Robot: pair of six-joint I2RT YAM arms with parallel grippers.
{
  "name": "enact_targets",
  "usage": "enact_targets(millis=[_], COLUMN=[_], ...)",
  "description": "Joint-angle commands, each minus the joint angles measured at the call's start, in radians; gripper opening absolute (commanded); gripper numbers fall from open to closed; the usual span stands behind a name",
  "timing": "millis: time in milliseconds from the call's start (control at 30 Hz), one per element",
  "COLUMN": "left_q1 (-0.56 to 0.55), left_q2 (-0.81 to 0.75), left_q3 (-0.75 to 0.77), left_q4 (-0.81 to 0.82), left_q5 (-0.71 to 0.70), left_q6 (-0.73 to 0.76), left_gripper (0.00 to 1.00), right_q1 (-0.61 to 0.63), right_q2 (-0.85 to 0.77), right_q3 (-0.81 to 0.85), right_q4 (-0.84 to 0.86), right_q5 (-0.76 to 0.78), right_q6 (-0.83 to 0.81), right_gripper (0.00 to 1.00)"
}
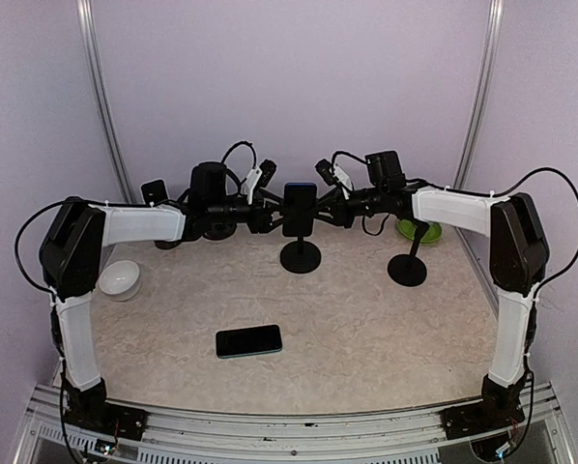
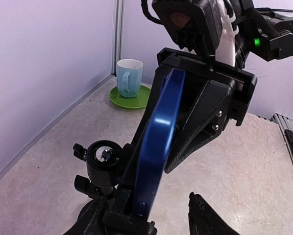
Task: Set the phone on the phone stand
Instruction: Place the phone stand with the phone at the center of the board.
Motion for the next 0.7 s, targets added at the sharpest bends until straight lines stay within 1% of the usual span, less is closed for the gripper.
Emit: enact_targets(millis=[0, 133, 200, 267, 300, 333, 500, 667], left_q1=[0.009, 0.016, 0.020, 0.025, 0.028, 0.030, 0.031, 0.028], left_q2=[0.029, 0.032, 0.024, 0.008, -0.002, -0.013, -0.095, -0.231], left_q3=[0.057, 0.046, 0.029, 0.004, -0.011, -0.030, -0.141, -0.289], left_q4=[0.027, 0.050, 0.062, 0.078, 0.090, 0.099, 0.145, 0.198], left_q5=[0.017, 0.012, 0.000, -0.008, -0.011, -0.012, -0.050, -0.105], left_q6=[-0.019, -0.040, -0.053, -0.064, -0.073, -0.079, -0.115, -0.165], left_gripper=[0.55, 0.60, 0.65, 0.81, 0.91, 0.98, 0.99, 0.99], right_q1=[-0.034, -0.047, -0.055, -0.068, -0.071, -0.074, -0.079, -0.095], right_q2=[-0.004, 0.003, 0.008, 0.012, 0.015, 0.017, 0.044, 0.083], right_q3=[0.069, 0.069, 0.074, 0.077, 0.077, 0.078, 0.127, 0.195], right_q4=[0.159, 0.172, 0.181, 0.197, 0.205, 0.211, 0.196, 0.156], right_q5=[-0.030, 0.003, 0.028, 0.035, 0.039, 0.046, 0.096, 0.152], right_q6=[0.040, 0.068, 0.090, 0.118, 0.128, 0.133, 0.139, 0.142], right_gripper=[0.09, 0.09, 0.09, 0.09, 0.09, 0.09, 0.09, 0.08])
